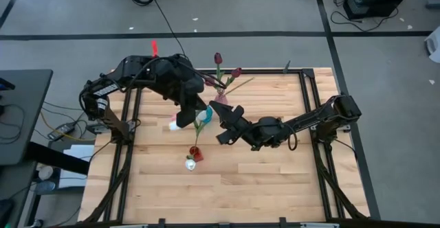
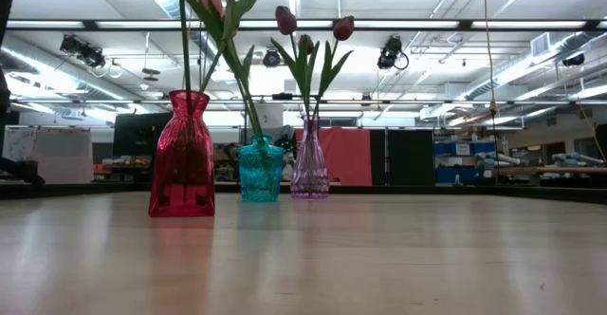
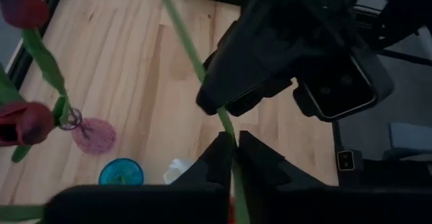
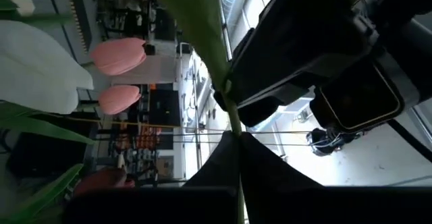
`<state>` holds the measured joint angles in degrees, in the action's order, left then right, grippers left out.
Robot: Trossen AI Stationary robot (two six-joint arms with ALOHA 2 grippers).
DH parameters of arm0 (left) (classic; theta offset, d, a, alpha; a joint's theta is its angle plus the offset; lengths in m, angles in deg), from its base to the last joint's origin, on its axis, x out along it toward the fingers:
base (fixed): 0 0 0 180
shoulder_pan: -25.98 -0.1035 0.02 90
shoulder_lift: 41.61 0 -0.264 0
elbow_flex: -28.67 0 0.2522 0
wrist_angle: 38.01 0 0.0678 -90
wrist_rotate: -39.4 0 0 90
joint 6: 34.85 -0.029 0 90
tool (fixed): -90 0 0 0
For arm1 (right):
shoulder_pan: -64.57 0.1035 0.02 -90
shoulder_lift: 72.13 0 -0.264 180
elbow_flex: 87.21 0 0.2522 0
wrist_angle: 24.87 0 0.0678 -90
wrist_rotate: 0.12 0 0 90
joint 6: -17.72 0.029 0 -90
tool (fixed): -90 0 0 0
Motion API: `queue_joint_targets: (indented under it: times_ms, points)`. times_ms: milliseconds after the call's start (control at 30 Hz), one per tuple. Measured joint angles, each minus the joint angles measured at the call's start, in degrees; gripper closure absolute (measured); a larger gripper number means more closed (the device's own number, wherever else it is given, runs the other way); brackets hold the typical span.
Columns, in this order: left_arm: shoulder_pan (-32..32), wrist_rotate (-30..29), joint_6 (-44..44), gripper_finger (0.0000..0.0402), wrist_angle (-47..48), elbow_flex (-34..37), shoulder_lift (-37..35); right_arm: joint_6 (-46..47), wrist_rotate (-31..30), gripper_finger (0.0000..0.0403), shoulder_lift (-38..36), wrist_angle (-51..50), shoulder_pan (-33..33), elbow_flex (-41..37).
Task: Sort flowers into vase by color
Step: Put the white flower into the red vase
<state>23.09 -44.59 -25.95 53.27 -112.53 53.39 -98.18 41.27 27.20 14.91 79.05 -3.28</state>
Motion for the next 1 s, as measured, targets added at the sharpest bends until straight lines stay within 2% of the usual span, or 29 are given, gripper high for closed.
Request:
queue_joint_targets:
  times_ms: [233,367,500,633,767,900,1000]
  points:
    - [0.4,0.2,-3.7,0.0276,-3.5,0.2,-1.0,0.6,1.5,0.0397,-0.2,-0.7,0.4,0.1]
    - [0.3,-3.7,-6.5,0.0234,-5.0,0.2,-3.6,1.6,0.8,0.0397,-0.1,-1.7,1.3,0.1]
    - [1.3,-7.0,-9.5,0.0219,-6.5,0.2,-7.0,3.8,-1.0,0.0397,-0.1,-2.6,2.2,0.0]
    - [4.6,-11.2,-12.0,0.0218,-8.4,1.8,-11.8,13.9,-5.2,0.0397,-0.1,-2.9,2.4,0.0]
    - [9.1,-18.7,-12.6,0.0218,-10.6,8.9,-17.8,25.6,-8.3,0.0397,-0.7,-4.7,2.5,0.0]
    - [13.2,-25.3,-11.3,0.0218,-15.9,21.8,-25.5,35.6,-13.3,0.0398,-2.4,-7.6,3.7,0.0]
    - [15.5,-28.0,-9.6,0.0218,-21.0,32.0,-31.6,43.7,-13.3,0.0398,-4.5,-13.4,6.0,0.0]
